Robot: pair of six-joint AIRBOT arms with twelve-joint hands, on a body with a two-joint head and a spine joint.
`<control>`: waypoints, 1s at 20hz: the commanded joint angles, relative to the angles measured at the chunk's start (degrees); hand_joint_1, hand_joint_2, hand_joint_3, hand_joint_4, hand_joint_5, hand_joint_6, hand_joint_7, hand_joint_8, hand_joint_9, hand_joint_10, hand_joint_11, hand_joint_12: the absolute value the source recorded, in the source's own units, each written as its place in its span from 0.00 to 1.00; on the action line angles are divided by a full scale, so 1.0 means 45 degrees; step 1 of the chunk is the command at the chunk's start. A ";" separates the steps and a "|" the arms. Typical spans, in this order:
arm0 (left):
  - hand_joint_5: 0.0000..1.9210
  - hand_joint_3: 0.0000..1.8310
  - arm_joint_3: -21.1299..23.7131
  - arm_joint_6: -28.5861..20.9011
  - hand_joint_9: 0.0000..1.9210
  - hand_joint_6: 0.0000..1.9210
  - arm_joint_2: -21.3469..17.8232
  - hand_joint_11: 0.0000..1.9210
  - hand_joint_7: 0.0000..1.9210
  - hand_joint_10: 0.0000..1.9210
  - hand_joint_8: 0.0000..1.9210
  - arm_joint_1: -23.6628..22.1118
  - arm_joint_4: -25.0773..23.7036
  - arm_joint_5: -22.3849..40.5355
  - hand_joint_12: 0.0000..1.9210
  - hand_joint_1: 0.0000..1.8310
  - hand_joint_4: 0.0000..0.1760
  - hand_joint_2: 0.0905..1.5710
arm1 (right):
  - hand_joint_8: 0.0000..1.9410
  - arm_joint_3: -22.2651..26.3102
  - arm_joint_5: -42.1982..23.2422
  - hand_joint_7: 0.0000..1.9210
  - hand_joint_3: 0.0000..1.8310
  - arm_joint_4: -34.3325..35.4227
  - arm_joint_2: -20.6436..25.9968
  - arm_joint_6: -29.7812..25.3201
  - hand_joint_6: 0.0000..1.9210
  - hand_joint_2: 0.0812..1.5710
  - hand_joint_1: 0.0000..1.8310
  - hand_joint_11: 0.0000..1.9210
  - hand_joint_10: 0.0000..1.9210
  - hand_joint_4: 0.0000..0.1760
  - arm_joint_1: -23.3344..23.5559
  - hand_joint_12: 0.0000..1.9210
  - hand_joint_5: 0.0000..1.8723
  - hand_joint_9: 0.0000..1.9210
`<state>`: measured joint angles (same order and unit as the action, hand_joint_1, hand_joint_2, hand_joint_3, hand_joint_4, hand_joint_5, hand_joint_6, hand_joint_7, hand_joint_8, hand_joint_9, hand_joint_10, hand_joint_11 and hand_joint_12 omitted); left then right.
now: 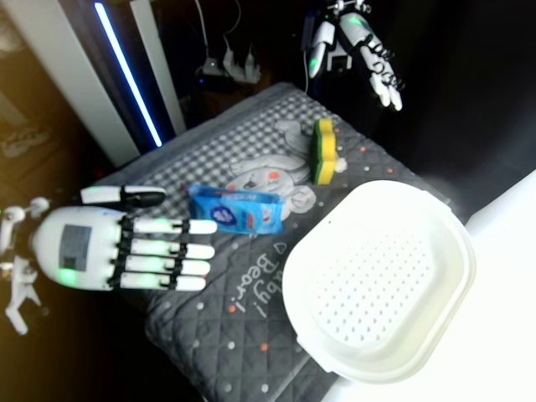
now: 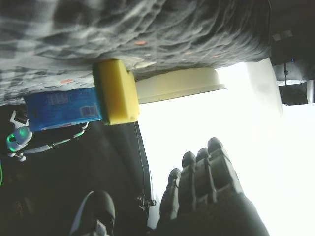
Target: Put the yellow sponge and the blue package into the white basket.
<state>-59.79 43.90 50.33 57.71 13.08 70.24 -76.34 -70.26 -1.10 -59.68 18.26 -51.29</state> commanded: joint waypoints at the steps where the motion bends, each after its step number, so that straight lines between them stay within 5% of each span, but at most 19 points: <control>1: 0.09 0.01 -0.0015 -0.0076 0.10 0.00 -0.0039 0.00 0.09 0.01 0.00 -0.0028 0.0078 0.1490 0.37 0.33 0.00 0.58 | 0.00 -0.0053 -0.1500 0.11 0.01 0.0421 0.0056 -0.0026 0.00 0.65 0.42 0.00 0.00 0.66 0.0077 0.26 0.16 0.07; 2: 0.09 0.01 -0.0062 -0.0076 0.10 0.00 0.0011 0.00 0.10 0.01 0.00 -0.0053 -0.0013 0.1344 0.37 0.34 0.00 0.58 | 0.00 -0.0089 -0.1471 0.11 0.01 0.0421 0.0033 -0.0026 0.00 0.65 0.43 0.00 0.00 0.65 0.0077 0.26 0.15 0.07; 4: 0.09 0.00 -0.0264 -0.0076 0.10 0.00 0.0292 0.00 0.09 0.00 0.00 -0.0416 -0.0255 0.0939 0.38 0.36 0.00 0.56 | 0.00 -0.0146 -0.1427 0.11 0.01 0.0422 -0.0004 -0.0026 0.00 0.66 0.45 0.00 0.01 0.86 0.0077 0.26 0.14 0.08; 7: 0.14 0.00 -0.0683 -0.0075 0.13 0.01 0.0943 0.00 0.13 0.01 0.00 -0.1031 -0.0498 0.0401 0.44 0.46 0.00 0.50 | 0.00 -0.0149 -0.1428 0.11 0.00 0.0384 -0.0005 -0.0026 0.00 0.67 0.42 0.01 0.01 0.86 0.0078 0.27 0.13 0.10; 9: 0.12 0.00 -0.0998 -0.0072 0.05 0.00 0.1292 0.00 0.08 0.01 0.00 -0.1313 -0.0558 -0.0197 0.17 0.45 0.00 0.50 | 0.00 -0.0150 -0.1434 0.11 0.00 0.0354 -0.0004 -0.0026 0.00 0.67 0.43 0.01 0.00 0.76 0.0079 0.30 0.14 0.11; 12: 0.16 0.00 -0.1455 -0.0069 0.12 0.00 0.1763 0.00 0.15 0.00 0.00 -0.1528 -0.0601 -0.1107 0.28 0.45 0.01 0.50 | 0.00 -0.0213 -0.1765 0.08 0.00 0.0343 0.0017 -0.0026 0.00 0.65 0.39 0.00 0.00 0.69 0.0101 0.25 0.12 0.07; 13: 0.19 0.00 -0.1635 -0.0065 0.13 0.00 0.1953 0.01 0.16 0.00 0.00 -0.1637 -0.0633 -0.1437 0.32 0.43 0.18 0.50 | 0.00 -0.0229 -0.1926 0.08 0.00 0.0373 0.0049 -0.0026 0.00 0.65 0.36 0.00 0.00 0.60 0.0125 0.24 0.11 0.08; 15: 0.22 0.00 -0.2014 -0.0055 0.17 0.00 0.2347 0.01 0.20 0.00 0.00 -0.1901 -0.0651 -0.1981 0.37 0.46 0.14 0.51 | 0.00 -0.0228 -0.2257 0.09 0.00 0.0421 0.0088 -0.0026 0.00 0.62 0.34 0.01 0.00 0.65 0.0247 0.26 0.11 0.10; 16: 0.25 0.00 -0.2150 0.0026 0.18 0.00 0.2491 0.01 0.22 0.00 0.00 -0.2013 -0.0641 -0.2154 0.41 0.48 0.23 0.49 | 0.00 -0.0223 -0.2347 0.08 0.00 0.0421 0.0086 -0.0026 0.00 0.61 0.35 0.00 0.00 0.72 0.0281 0.30 0.11 0.10; 17: 0.27 0.00 -0.2260 0.0191 0.21 0.00 0.2626 0.04 0.24 0.01 0.01 -0.2169 -0.0599 -0.2342 0.43 0.50 0.21 0.49 | 0.00 -0.0206 -0.2402 0.07 0.00 0.0422 0.0079 -0.0026 0.00 0.61 0.35 0.00 0.00 0.73 0.0286 0.31 0.10 0.10; 18: 0.28 0.00 -0.2379 0.0334 0.24 0.00 0.2788 0.03 0.26 0.01 0.00 -0.2399 -0.0595 -0.2527 0.46 0.49 0.41 0.53 | 0.00 -0.0179 -0.2412 0.06 0.00 0.0438 0.0070 -0.0024 0.00 0.61 0.36 0.00 0.00 0.74 0.0286 0.29 0.09 0.09; 20: 0.28 0.00 -0.2559 0.0587 0.24 0.00 0.3042 0.04 0.22 0.00 0.00 -0.2770 -0.0601 -0.2817 0.45 0.47 0.27 0.59 | 0.00 -0.0163 -0.2408 0.07 0.00 0.0444 0.0010 -0.0024 0.00 0.61 0.35 0.00 0.00 0.77 0.0283 0.28 0.10 0.08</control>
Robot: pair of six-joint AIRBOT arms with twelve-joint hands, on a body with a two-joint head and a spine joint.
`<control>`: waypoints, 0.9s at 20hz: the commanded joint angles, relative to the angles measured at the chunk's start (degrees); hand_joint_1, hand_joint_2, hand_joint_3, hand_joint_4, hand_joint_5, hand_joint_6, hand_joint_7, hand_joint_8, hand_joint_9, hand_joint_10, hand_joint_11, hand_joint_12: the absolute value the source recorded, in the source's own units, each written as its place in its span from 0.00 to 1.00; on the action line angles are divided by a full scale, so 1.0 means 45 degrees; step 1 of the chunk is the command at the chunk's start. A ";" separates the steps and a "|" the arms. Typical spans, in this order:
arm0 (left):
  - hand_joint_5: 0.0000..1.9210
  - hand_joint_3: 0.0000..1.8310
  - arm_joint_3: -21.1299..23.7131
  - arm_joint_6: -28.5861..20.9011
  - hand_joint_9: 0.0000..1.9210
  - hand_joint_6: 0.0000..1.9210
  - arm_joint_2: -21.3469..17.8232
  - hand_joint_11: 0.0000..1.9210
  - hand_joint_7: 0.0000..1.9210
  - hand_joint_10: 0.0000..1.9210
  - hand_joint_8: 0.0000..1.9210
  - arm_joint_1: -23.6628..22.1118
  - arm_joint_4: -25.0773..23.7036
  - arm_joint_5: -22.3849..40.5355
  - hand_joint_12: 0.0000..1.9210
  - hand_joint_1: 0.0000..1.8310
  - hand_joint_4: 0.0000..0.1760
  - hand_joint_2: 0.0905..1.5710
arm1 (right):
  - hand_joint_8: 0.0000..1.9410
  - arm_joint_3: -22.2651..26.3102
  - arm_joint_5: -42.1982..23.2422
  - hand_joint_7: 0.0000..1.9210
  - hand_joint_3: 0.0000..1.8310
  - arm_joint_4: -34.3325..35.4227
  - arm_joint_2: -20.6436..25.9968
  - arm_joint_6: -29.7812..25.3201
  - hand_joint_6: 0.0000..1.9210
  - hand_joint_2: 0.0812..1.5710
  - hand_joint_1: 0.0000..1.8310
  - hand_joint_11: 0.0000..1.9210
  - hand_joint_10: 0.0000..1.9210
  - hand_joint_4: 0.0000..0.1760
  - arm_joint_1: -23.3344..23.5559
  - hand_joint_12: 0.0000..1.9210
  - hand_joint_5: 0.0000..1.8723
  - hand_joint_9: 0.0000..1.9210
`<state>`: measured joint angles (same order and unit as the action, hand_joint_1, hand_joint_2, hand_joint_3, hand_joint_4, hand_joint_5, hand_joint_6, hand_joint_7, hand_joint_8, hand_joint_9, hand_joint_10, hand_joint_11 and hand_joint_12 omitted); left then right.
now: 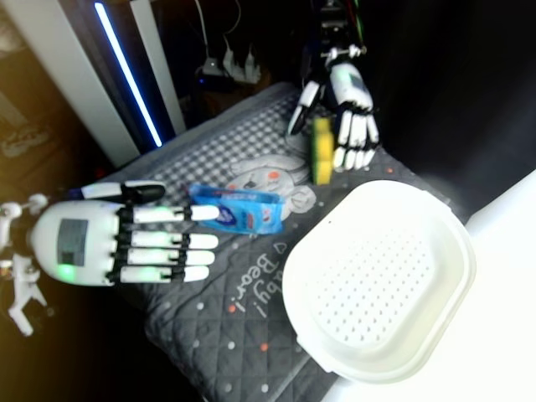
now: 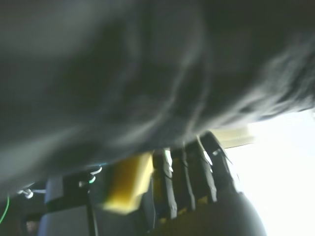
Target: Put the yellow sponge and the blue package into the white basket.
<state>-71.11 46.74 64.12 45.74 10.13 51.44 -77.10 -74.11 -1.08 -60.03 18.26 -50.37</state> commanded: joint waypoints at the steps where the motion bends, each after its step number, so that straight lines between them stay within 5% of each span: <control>1: 0.31 0.00 -0.0101 0.0075 0.32 0.00 0.0057 0.15 0.28 0.02 0.00 -0.0212 0.0056 0.1254 0.46 0.50 0.11 0.60 | 0.00 0.0012 -0.1553 0.08 0.00 0.0439 0.0070 -0.0024 0.00 0.61 0.34 0.03 0.00 0.72 0.0079 0.24 0.11 0.09; 3: 0.39 0.00 -0.0436 0.0234 0.46 0.00 0.0426 0.25 0.42 0.04 0.01 -0.0558 0.0055 0.0875 0.51 0.57 0.00 0.65 | 0.00 0.0040 -0.1553 0.11 0.00 0.0439 0.0030 -0.0024 0.00 0.62 0.36 0.08 0.00 0.67 0.0079 0.15 0.12 0.11; 4: 0.43 0.00 -0.0626 0.0234 0.49 0.00 0.0618 0.25 0.47 0.05 0.46 -0.0682 0.0056 0.0724 0.55 0.70 0.00 0.69 | 0.00 0.0047 -0.1553 0.12 0.00 0.0440 0.0000 -0.0024 0.00 0.62 0.35 0.08 0.00 0.67 0.0078 0.14 0.13 0.12; 5: 0.50 0.00 -0.0781 0.0234 0.53 0.30 0.0800 0.24 0.47 0.11 0.64 -0.0772 0.0057 0.0584 0.70 0.69 0.00 0.71 | 0.00 0.0091 -0.1555 0.13 0.00 0.0434 -0.0018 -0.0026 0.00 0.63 0.37 0.09 0.00 0.62 0.0078 0.14 0.14 0.13; 7: 0.51 0.00 -0.0809 0.0234 0.34 0.40 0.0864 0.18 0.40 0.62 0.78 -0.0784 0.0056 0.0528 0.91 0.67 0.00 0.74 | 0.00 0.0216 -0.1729 0.17 0.00 0.0397 -0.0023 -0.0026 0.00 0.62 0.39 0.12 0.00 0.49 0.0079 0.17 0.18 0.18; 8: 0.50 0.00 -0.0793 0.0234 0.35 0.39 0.0868 0.22 0.42 0.68 0.77 -0.0762 0.0055 0.0553 0.90 0.68 0.00 0.73 | 0.00 0.0295 -0.2026 0.16 0.00 0.0435 -0.0038 -0.0026 0.00 0.61 0.36 0.11 0.00 0.49 0.0080 0.17 0.18 0.16; 9: 0.52 0.00 -0.0790 0.0234 0.35 0.37 0.0880 0.22 0.43 0.65 0.75 -0.0752 0.0056 0.0570 0.88 0.68 0.00 0.72 | 0.00 0.0339 -0.2255 0.15 0.00 0.0523 -0.0072 -0.0026 0.00 0.60 0.34 0.10 0.00 0.59 0.0099 0.17 0.17 0.15; 10: 0.53 0.00 -0.0792 0.0233 0.36 0.35 0.0906 0.25 0.43 0.67 0.75 -0.0749 0.0066 0.0577 0.91 0.68 0.00 0.72 | 0.00 0.0392 -0.2412 0.14 0.00 0.0559 -0.0145 -0.0026 0.00 0.59 0.36 0.06 0.00 0.75 0.0268 0.15 0.17 0.12; 11: 0.56 0.00 -0.0790 0.0233 0.38 0.32 0.0915 0.25 0.46 0.61 0.70 -0.0735 0.0094 0.0591 0.85 0.68 0.00 0.70 | 0.00 0.0395 -0.2433 0.13 0.00 0.0557 -0.0212 -0.0026 0.00 0.59 0.38 0.04 0.00 0.95 0.0452 0.15 0.15 0.11; 12: 0.57 0.00 -0.0758 0.0231 0.40 0.31 0.0907 0.26 0.47 0.59 0.67 -0.0682 0.0136 0.0645 0.85 0.68 0.00 0.69 | 0.00 0.0389 -0.2422 0.11 0.00 0.0533 -0.0356 -0.0024 0.00 0.58 0.40 0.01 0.00 0.99 0.0744 0.17 0.14 0.09; 14: 0.50 0.00 -0.0692 0.0229 0.40 0.38 0.0882 0.35 0.45 0.78 0.75 -0.0590 0.0202 0.0696 0.98 0.68 0.00 0.72 | 0.00 0.0393 -0.2428 0.10 0.00 0.0420 -0.0523 -0.0024 0.00 0.58 0.37 0.00 0.00 1.00 0.1109 0.25 0.09 0.08; 18: 0.51 0.00 -0.0677 0.0226 0.43 0.36 0.0945 0.38 0.47 0.66 0.72 -0.0572 0.0219 0.0833 0.87 0.68 0.00 0.71 | 0.00 0.0367 -0.2431 0.07 0.00 0.0437 -0.1050 -0.0023 0.00 0.58 0.35 0.00 0.00 1.00 0.1300 0.27 0.04 0.09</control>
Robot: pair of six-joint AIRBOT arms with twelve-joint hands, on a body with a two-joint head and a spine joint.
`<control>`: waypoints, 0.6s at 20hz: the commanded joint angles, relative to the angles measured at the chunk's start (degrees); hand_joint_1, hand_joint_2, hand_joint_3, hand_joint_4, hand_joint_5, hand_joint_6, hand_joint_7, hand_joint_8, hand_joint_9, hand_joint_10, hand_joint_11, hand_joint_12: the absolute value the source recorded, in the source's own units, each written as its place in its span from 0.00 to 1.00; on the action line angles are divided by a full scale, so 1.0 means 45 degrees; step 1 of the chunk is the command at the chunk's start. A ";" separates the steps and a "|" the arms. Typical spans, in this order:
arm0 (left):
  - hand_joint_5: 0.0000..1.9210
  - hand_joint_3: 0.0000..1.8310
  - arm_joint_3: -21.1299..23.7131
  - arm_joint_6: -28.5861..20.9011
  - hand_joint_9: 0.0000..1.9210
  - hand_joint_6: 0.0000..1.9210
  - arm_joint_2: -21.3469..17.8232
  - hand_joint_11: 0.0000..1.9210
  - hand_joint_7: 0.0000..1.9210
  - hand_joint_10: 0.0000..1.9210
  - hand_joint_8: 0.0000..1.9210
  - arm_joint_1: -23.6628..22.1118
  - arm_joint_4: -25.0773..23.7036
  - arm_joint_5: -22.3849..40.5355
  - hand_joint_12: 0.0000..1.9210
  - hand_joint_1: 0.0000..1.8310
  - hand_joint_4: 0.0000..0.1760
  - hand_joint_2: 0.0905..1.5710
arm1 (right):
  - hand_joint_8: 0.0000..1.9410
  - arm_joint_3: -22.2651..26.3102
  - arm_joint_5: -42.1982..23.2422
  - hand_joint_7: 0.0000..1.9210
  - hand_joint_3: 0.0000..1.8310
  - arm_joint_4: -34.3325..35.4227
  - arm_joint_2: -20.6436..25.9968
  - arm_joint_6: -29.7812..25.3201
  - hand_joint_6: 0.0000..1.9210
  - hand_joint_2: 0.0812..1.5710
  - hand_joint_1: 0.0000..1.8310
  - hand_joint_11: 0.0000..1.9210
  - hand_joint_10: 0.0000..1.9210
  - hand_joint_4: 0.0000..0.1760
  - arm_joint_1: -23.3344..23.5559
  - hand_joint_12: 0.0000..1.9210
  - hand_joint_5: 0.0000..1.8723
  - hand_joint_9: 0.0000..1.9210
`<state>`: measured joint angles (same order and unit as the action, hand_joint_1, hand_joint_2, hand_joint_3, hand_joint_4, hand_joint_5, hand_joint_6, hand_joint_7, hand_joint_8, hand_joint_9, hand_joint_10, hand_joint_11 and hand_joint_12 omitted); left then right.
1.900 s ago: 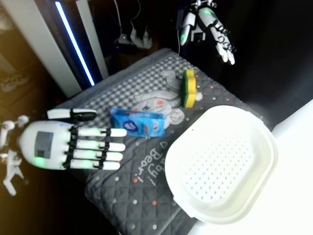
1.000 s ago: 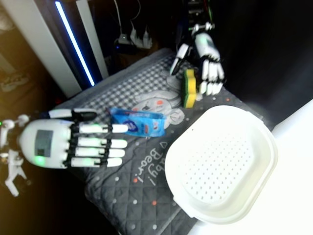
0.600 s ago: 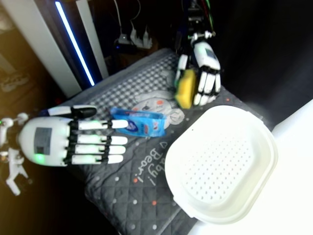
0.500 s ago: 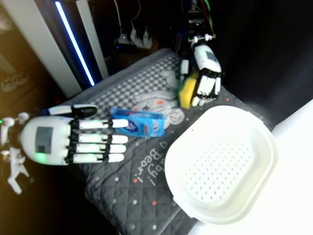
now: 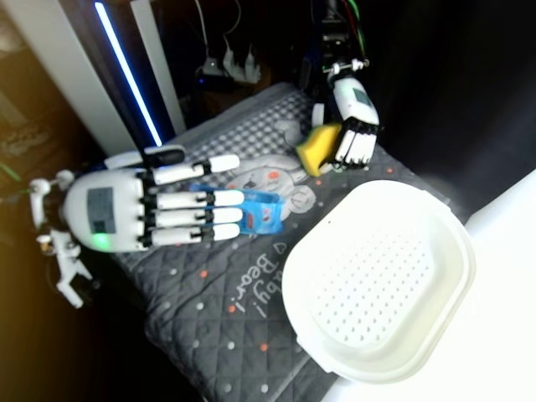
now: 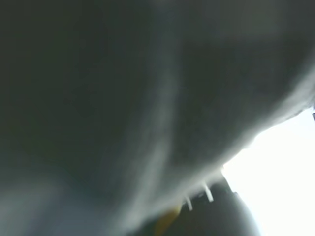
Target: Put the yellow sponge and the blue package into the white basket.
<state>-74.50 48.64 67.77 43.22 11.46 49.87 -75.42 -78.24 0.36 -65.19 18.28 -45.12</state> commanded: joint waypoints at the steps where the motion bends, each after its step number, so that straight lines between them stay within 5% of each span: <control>1: 0.50 0.00 0.0118 -0.0200 0.43 0.39 0.0106 0.36 0.49 0.61 0.68 -0.0015 -0.0074 0.1236 0.85 0.69 0.00 0.71 | 0.00 -0.0105 -0.1476 0.09 0.00 0.0130 -0.0166 -0.0027 0.00 0.56 0.37 0.00 0.00 1.00 0.0150 0.20 0.05 0.08; 4: 0.48 0.00 0.0259 -0.0198 0.47 0.45 -0.0002 0.39 0.49 0.54 0.65 -0.0021 -0.0128 0.1385 0.79 0.68 0.00 0.71 | 0.00 -0.0619 -0.0599 0.08 0.00 0.0379 -0.1083 -0.0026 0.00 0.56 0.34 0.00 0.00 1.00 0.0175 0.32 0.07 0.10; 5: 0.50 0.00 0.0278 -0.0198 0.41 0.44 -0.0006 0.32 0.46 0.53 0.68 -0.0023 -0.0136 0.1414 0.82 0.67 0.00 0.71 | 0.00 -0.0725 -0.0360 0.09 0.00 0.0481 -0.1253 -0.0026 0.00 0.55 0.33 0.00 0.00 1.00 0.0175 0.37 0.09 0.11; 7: 0.51 0.00 0.0313 -0.0198 0.39 0.45 -0.0011 0.28 0.44 0.49 0.68 -0.0023 -0.0137 0.1442 0.80 0.67 0.00 0.72 | 0.00 -0.0945 0.0014 0.09 0.00 0.0644 -0.1562 -0.0027 0.00 0.57 0.35 0.00 0.00 1.00 0.0175 0.33 0.08 0.10; 9: 0.51 0.00 0.0342 -0.0200 0.43 0.56 -0.0019 0.25 0.42 0.20 0.53 -0.0019 -0.0145 0.1432 0.68 0.66 0.00 0.72 | 0.00 -0.1235 0.0611 0.12 0.00 0.0621 -0.1781 -0.0026 0.00 0.56 0.32 0.00 0.00 1.00 0.0175 0.35 0.11 0.11; 10: 0.51 0.00 0.0366 -0.0201 0.43 0.56 -0.0031 0.25 0.42 0.20 0.53 -0.0019 -0.0168 0.1441 0.68 0.66 0.00 0.72 | 0.00 -0.1366 0.1018 0.12 0.00 0.0616 -0.1818 0.0033 0.00 0.56 0.32 0.00 0.00 1.00 0.0175 0.35 0.11 0.11; 11: 0.51 0.00 0.0392 -0.0205 0.44 0.53 -0.0045 0.32 0.46 0.59 0.52 -0.0017 -0.0174 0.1485 0.68 0.72 0.00 0.71 | 0.00 -0.1426 0.1322 0.13 0.00 0.0616 -0.1826 0.0205 0.00 0.56 0.33 0.00 0.00 1.00 0.0175 0.36 0.12 0.11; 12: 0.55 0.00 0.0421 -0.0212 0.41 0.38 -0.0064 0.31 0.47 0.55 0.63 -0.0015 -0.0174 0.1550 0.77 0.69 0.00 0.70 | 0.00 -0.1440 0.1493 0.14 0.00 0.0620 -0.1826 0.0391 0.00 0.57 0.38 0.00 0.00 1.00 0.0175 0.42 0.16 0.13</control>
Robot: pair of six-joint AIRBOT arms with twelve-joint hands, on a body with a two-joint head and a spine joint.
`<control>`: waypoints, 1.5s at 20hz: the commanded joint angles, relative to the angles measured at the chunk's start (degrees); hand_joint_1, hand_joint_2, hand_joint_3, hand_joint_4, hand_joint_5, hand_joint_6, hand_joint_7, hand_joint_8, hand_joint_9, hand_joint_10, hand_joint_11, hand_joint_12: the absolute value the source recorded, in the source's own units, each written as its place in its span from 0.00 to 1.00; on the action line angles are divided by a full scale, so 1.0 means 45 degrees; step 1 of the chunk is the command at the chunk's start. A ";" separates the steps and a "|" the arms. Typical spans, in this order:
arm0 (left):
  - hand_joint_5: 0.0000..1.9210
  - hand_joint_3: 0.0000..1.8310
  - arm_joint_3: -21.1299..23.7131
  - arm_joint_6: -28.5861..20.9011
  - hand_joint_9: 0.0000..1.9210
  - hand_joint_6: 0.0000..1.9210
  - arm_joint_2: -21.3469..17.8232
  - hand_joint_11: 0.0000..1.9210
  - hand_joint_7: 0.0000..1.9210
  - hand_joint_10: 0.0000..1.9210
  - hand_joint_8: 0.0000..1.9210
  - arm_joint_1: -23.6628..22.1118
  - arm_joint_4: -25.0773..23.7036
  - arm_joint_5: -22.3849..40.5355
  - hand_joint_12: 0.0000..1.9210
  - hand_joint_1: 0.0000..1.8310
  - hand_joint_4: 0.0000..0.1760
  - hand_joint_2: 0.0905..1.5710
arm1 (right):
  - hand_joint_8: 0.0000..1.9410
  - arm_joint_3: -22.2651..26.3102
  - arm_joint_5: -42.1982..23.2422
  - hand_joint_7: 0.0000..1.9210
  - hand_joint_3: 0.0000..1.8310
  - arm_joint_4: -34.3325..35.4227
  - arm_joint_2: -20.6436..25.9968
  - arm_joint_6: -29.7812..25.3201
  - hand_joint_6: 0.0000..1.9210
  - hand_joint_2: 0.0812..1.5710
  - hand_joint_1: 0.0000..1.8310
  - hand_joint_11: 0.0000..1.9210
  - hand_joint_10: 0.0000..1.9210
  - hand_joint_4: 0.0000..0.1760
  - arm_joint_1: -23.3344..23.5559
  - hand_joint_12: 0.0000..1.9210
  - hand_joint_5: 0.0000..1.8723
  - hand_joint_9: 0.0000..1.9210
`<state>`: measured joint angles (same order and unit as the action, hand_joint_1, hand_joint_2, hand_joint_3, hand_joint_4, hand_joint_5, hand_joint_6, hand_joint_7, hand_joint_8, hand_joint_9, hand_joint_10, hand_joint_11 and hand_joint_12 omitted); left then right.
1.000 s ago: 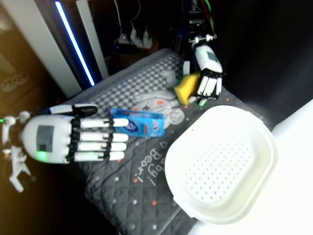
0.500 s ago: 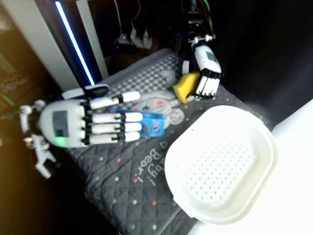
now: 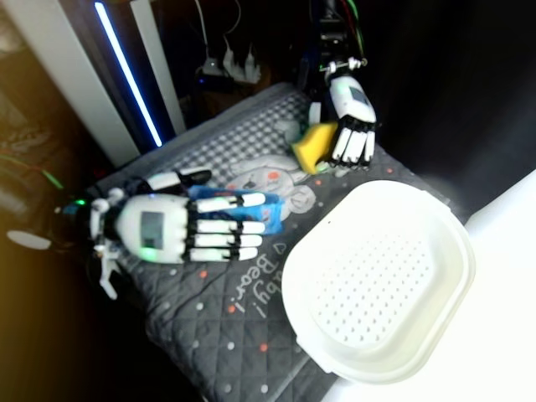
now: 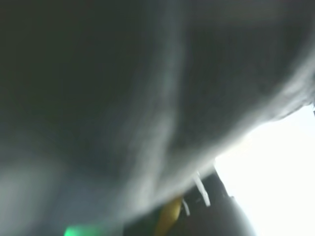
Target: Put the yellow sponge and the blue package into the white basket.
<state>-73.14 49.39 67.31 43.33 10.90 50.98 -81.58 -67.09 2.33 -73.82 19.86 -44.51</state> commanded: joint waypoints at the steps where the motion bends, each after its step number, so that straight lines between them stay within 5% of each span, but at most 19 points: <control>1: 0.57 0.00 0.0164 -0.0397 0.40 0.34 0.0003 0.27 0.47 0.53 0.65 -0.0037 -0.0050 0.1398 0.83 0.68 0.00 0.69 | 0.00 -0.0095 -0.0805 0.16 0.00 0.0174 0.0051 0.0148 0.00 0.60 0.44 0.04 0.01 0.92 0.0039 0.45 0.19 0.16; 2: 0.51 0.00 0.0192 -0.0437 0.39 0.42 -0.0024 0.21 0.49 0.46 0.63 -0.0039 -0.0093 0.1480 0.81 0.67 0.00 0.70 | 0.00 -0.0141 -0.0774 0.21 0.00 0.0159 0.0003 0.0148 0.01 0.65 0.53 0.15 0.02 0.68 0.0039 0.46 0.27 0.24; 3: 0.47 0.00 0.0228 -0.0509 0.39 0.48 -0.0067 0.22 0.47 0.45 0.65 -0.0040 -0.0155 0.1585 0.80 0.67 0.00 0.72 | 0.02 -0.0167 -0.0775 0.36 0.00 0.0161 -0.0012 0.0148 0.01 0.70 0.64 0.18 0.08 0.18 0.0040 0.53 0.40 0.41; 4: 0.49 0.00 0.0275 -0.0553 0.39 0.46 -0.0127 0.22 0.46 0.45 0.68 -0.0040 -0.0210 0.1701 0.79 0.66 0.00 0.72 | 0.51 -0.0204 -0.0777 0.41 0.00 0.0159 -0.0012 0.0148 0.34 0.72 0.72 0.24 0.58 0.00 0.0042 0.67 0.49 0.45; 6: 0.55 0.00 0.0377 -0.0556 0.40 0.33 -0.0300 0.26 0.49 0.63 0.67 -0.0065 -0.0312 0.2012 0.92 0.69 0.00 0.70 | 0.28 -0.0349 -0.0830 0.61 0.00 0.0002 0.0017 0.0095 0.57 0.73 0.64 0.52 0.44 0.00 0.0301 0.65 0.46 0.62; 7: 0.54 0.00 0.0540 -0.0566 0.41 0.33 -0.0532 0.27 0.49 0.59 0.66 -0.0146 -0.0420 0.2423 0.90 0.69 0.00 0.70 | 0.56 -0.0367 -0.0842 0.54 0.00 -0.0373 0.0022 0.0068 0.53 0.72 0.68 0.58 0.35 0.00 0.0576 0.65 0.43 0.68; 8: 0.55 0.00 0.0719 -0.0575 0.36 0.30 -0.0809 0.24 0.46 0.70 0.72 -0.0253 -0.0594 0.2850 0.96 0.69 0.00 0.71 | 0.33 -0.0362 -0.0965 0.59 0.00 -0.0715 0.0054 0.0045 0.60 0.74 0.63 0.56 0.37 0.00 0.0933 0.67 0.45 0.68; 9: 0.55 0.00 0.0824 -0.0575 0.36 0.30 -0.0945 0.24 0.46 0.70 0.72 -0.0356 -0.0738 0.3125 0.96 0.69 0.00 0.71 | 0.33 -0.0358 -0.1068 0.59 0.00 -0.0864 0.0153 0.0042 0.60 0.74 0.63 0.56 0.37 0.00 0.1133 0.67 0.45 0.68; 10: 0.53 0.00 0.0900 -0.0574 0.57 0.37 -0.1082 0.49 0.56 0.45 0.53 -0.0570 -0.0975 0.3449 0.72 0.69 0.00 0.68 | 0.50 -0.0365 -0.1292 0.58 0.00 -0.0941 0.0286 0.0042 0.45 0.69 0.69 0.57 0.33 0.00 0.1284 0.58 0.48 0.68; 12: 0.53 0.00 0.0875 -0.0570 0.63 0.37 -0.1181 0.54 0.59 0.38 0.48 -0.1321 -0.1522 0.3663 0.66 0.70 0.00 0.66 | 0.51 -0.0371 -0.1866 0.58 0.00 -0.0939 0.0635 0.0042 0.46 0.69 0.69 0.57 0.30 0.00 0.1683 0.56 0.48 0.68; 16: 0.60 0.00 0.0324 -0.0568 0.64 0.27 -0.1088 0.48 0.64 0.32 0.40 -0.2918 -0.1852 0.3941 0.68 0.71 0.00 0.64 | 0.39 -0.0992 -0.2145 0.65 0.00 -0.0960 0.0702 0.0060 0.17 0.63 0.71 0.57 0.33 0.00 0.3322 0.63 0.64 0.68; 17: 0.58 0.00 -0.0069 -0.0568 0.71 0.31 -0.0860 0.55 0.67 0.22 0.34 -0.3444 -0.1852 0.3533 0.60 0.71 0.00 0.63 | 0.35 -0.1266 -0.2117 0.64 0.00 -0.0951 0.0591 0.0098 0.49 0.67 0.70 0.57 0.13 0.00 0.3771 0.50 0.49 0.70; 18: 0.57 0.00 -0.0330 -0.0566 0.72 0.32 -0.0693 0.55 0.65 0.21 0.36 -0.3810 -0.1867 0.3160 0.60 0.70 0.00 0.64 | 0.49 -0.1446 -0.2002 0.53 0.00 -0.0934 0.0494 0.0165 0.55 0.70 0.69 0.56 0.11 0.00 0.4089 0.51 0.48 0.71; 19: 0.55 0.00 -0.0709 -0.0562 0.71 0.37 -0.0485 0.53 0.64 0.18 0.37 -0.4248 -0.1887 0.2655 0.59 0.70 0.00 0.64 | 0.51 -0.1688 -0.1727 0.55 0.00 -0.0885 0.0333 0.0456 0.59 0.71 0.68 0.47 0.20 0.00 0.4560 0.66 0.42 0.66; 20: 0.55 0.00 -0.1152 -0.0563 0.72 0.39 -0.0231 0.53 0.66 0.14 0.33 -0.4699 -0.1887 0.2092 0.60 0.70 0.00 0.64 | 0.56 -0.1863 -0.1376 0.49 0.00 -0.0837 0.0190 0.0925 0.36 0.70 0.72 0.38 0.42 0.00 0.5061 0.78 0.22 0.52; 24: 0.51 0.00 -0.3289 -0.0561 0.72 0.43 0.1267 0.53 0.63 0.12 0.39 -0.6190 -0.1929 -0.0488 0.58 0.70 0.00 0.66 | 0.48 -0.3399 -0.0210 0.59 0.00 -0.0138 -0.0849 0.1439 0.43 0.68 0.65 0.53 0.67 0.00 0.6102 0.87 0.54 0.61; 26: 0.50 0.00 -0.4226 -0.0562 0.70 0.44 0.2026 0.50 0.61 0.10 0.44 -0.6694 -0.2095 -0.1641 0.55 0.69 0.00 0.67 | 0.45 -0.4114 0.0399 0.62 0.00 0.0243 -0.1306 0.1439 0.25 0.65 0.70 0.59 0.43 0.00 0.6160 0.72 0.59 0.71; 28: 0.51 0.00 -0.5246 -0.0562 0.71 0.43 0.2827 0.54 0.63 0.06 0.40 -0.7201 -0.2309 -0.3093 0.45 0.70 0.00 0.66 | 0.19 -0.5088 0.1834 0.70 0.00 0.0231 -0.1955 0.1440 0.44 0.68 0.64 0.55 0.40 0.00 0.6510 0.70 0.55 0.69; 30: 0.52 0.00 -0.5962 -0.0568 0.72 0.40 0.3401 0.55 0.63 0.02 0.40 -0.7300 -0.2359 -0.3937 0.42 0.70 0.00 0.66 | 0.46 -0.5976 0.2957 0.59 0.00 -0.0037 -0.2580 0.1438 0.46 0.68 0.69 0.57 0.26 0.00 0.6638 0.53 0.50 0.67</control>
<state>-99.88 46.98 83.50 10.94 -0.10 29.02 -108.64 -48.03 1.41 -86.39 26.79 -15.22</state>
